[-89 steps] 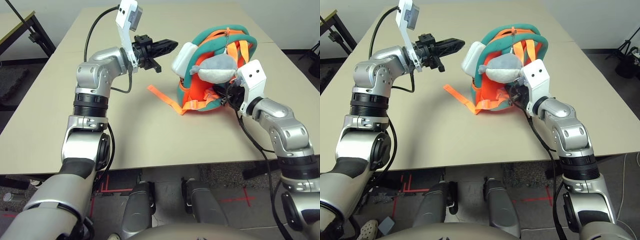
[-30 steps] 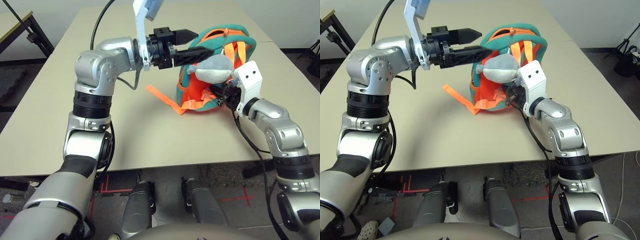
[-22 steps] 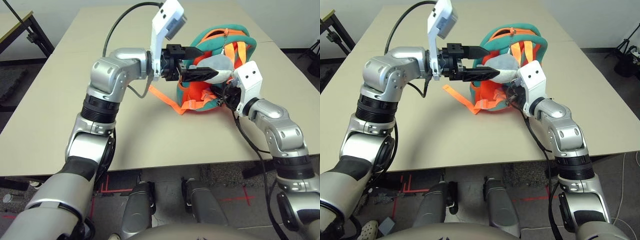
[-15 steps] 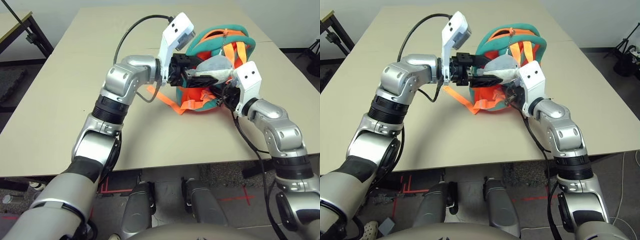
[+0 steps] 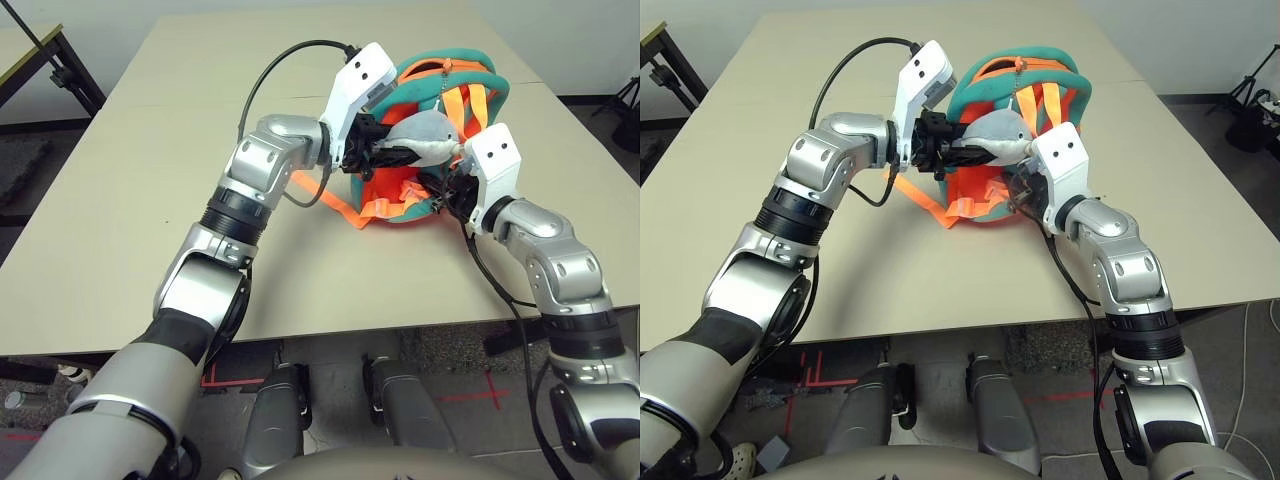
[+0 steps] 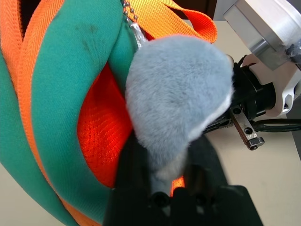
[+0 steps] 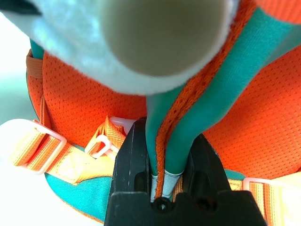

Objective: Put the pencil case into the backpack and zip it.

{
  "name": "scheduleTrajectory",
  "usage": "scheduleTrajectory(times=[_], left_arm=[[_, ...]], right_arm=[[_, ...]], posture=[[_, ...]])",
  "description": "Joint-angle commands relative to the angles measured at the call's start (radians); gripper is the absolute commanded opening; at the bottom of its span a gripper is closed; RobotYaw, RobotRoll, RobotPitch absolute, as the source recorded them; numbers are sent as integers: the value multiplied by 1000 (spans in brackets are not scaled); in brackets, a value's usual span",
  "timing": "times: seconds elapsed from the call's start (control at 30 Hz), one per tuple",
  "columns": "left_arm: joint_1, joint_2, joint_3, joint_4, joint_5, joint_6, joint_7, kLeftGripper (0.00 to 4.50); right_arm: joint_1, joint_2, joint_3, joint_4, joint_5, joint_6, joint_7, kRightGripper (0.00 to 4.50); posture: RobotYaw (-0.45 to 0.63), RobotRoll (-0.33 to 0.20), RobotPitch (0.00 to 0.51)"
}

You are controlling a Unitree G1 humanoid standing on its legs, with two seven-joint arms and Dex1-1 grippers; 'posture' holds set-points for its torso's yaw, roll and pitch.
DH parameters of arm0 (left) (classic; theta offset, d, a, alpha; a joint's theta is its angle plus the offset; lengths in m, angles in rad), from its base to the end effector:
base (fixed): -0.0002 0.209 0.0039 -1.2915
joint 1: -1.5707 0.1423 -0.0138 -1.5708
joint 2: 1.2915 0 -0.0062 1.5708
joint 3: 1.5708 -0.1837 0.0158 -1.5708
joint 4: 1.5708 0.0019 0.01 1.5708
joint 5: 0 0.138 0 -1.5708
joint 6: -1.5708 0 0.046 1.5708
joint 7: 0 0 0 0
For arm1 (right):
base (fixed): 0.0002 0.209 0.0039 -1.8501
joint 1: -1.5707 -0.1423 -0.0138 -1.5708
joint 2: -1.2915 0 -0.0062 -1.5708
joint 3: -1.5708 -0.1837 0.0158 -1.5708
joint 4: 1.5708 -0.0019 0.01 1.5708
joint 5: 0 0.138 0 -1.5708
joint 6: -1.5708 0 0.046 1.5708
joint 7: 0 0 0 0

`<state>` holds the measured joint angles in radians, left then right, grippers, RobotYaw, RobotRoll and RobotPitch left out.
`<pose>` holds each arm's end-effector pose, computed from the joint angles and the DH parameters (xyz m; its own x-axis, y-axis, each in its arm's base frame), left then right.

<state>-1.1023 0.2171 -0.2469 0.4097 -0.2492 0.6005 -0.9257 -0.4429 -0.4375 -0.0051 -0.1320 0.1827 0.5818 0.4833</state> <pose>0.3398 0.0814 0.2387 0.3136 -0.9238 -0.2198 0.9474 0.2888 0.1382 0.2685 -0.1987 0.1597 0.8725 0.4693 -0.1357 -0.4885 0.8427 -0.2263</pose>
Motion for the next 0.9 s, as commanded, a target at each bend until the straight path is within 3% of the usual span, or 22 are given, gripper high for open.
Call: scheduleTrajectory(times=[0.03, 0.33, 0.53, 0.77, 0.9], left_arm=[[-7, 6, 3, -5, 18, 4, 3, 211], [-73, 93, 127, -109, -46, 69, 24, 176], [-91, 228, 200, -170, -90, 149, -10, 175], [-29, 327, 215, -161, -92, 169, -23, 175], [64, 370, 206, -169, -109, 208, -46, 175]], right_arm=[[17, 4, 28, 31, -7, 15, 10, 679], [16, 5, 30, 34, -7, 14, 11, 679], [15, 7, 32, 41, -8, 10, 12, 679], [5, 14, 43, 58, -9, 2, 14, 678], [-1, 14, 46, 68, -9, -3, 17, 678]], posture=[[-157, 0, 116], [-154, 0, 118], [-138, 0, 124], [-124, 0, 128], [-110, 0, 131]])
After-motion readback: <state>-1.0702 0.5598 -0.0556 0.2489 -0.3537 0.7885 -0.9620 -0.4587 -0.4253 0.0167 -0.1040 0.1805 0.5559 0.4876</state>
